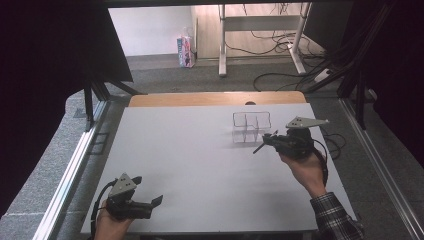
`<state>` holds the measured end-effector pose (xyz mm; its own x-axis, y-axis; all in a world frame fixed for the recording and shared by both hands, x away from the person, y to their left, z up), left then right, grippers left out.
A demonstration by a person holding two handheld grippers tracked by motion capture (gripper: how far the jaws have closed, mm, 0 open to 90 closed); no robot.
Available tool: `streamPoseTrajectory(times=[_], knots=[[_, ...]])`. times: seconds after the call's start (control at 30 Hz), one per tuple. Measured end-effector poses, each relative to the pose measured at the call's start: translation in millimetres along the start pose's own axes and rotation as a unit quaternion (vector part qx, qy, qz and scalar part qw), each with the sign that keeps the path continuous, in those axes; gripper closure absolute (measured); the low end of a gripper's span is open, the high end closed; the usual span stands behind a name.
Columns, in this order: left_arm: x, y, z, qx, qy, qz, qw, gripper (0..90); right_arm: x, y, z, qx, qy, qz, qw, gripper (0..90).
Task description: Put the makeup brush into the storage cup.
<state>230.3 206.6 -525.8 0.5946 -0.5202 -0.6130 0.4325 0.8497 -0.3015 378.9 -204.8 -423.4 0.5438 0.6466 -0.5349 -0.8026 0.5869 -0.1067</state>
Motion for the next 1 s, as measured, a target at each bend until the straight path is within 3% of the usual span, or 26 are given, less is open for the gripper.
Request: streamPoseTrajectory(times=[1.0], knots=[[-0.9,-1.3,-0.6,0.011,-0.001,0.004,0.9999,1.1,6.5,-36.7,22.2,0.001,-0.004,-0.032,0.9995,82.9]])
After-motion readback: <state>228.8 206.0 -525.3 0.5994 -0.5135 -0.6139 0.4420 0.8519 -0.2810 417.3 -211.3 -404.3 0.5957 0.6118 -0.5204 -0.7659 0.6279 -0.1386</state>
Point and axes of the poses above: each handheld gripper's, and its own axes: x roughly forward along the jaws, z roughly out of its top, y roughly to its left, the point moved 5 cm from there along x, roughly forward along the jaws, and after that the axes turned 14 degrees about -x, right-handed, at the moved point
